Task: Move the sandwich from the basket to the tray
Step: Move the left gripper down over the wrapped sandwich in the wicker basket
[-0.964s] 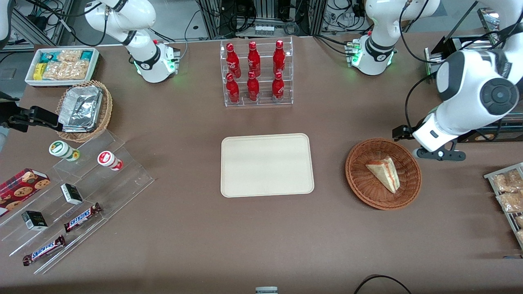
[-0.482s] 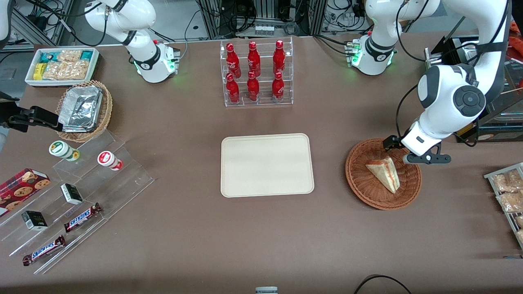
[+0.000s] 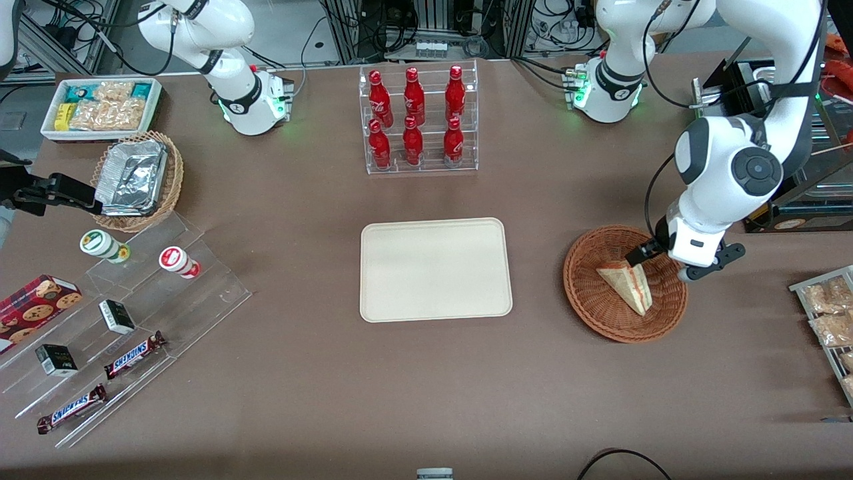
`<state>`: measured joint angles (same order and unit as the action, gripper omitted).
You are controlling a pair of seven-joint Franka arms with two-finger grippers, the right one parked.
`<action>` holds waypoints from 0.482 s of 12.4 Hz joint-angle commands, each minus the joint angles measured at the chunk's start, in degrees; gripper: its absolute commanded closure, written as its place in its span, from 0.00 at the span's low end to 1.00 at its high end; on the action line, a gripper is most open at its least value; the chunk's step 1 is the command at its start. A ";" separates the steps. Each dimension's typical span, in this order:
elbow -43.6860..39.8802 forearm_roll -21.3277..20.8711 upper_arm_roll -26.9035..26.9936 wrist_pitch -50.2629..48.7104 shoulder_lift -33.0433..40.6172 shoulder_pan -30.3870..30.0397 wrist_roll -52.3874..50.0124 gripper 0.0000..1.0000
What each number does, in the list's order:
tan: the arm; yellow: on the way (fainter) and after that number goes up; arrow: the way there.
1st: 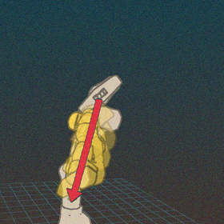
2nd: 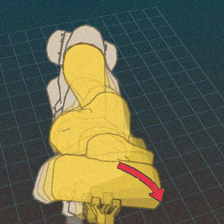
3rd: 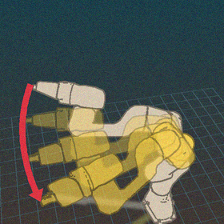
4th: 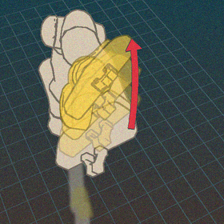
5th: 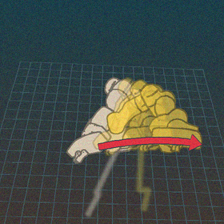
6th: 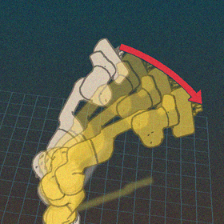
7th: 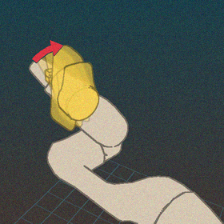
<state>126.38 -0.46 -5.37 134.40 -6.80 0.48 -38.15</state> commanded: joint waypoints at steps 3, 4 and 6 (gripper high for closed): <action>-0.17 -0.33 -0.26 5.70 -3.39 0.22 -13.27 0.00; -0.34 -0.41 -0.26 5.70 -4.18 0.22 -13.10 0.00; -0.87 -0.42 -0.34 5.61 -5.59 0.22 -13.09 0.00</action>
<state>126.37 -0.46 -5.58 139.31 -10.93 0.53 -49.61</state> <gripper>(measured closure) 0.000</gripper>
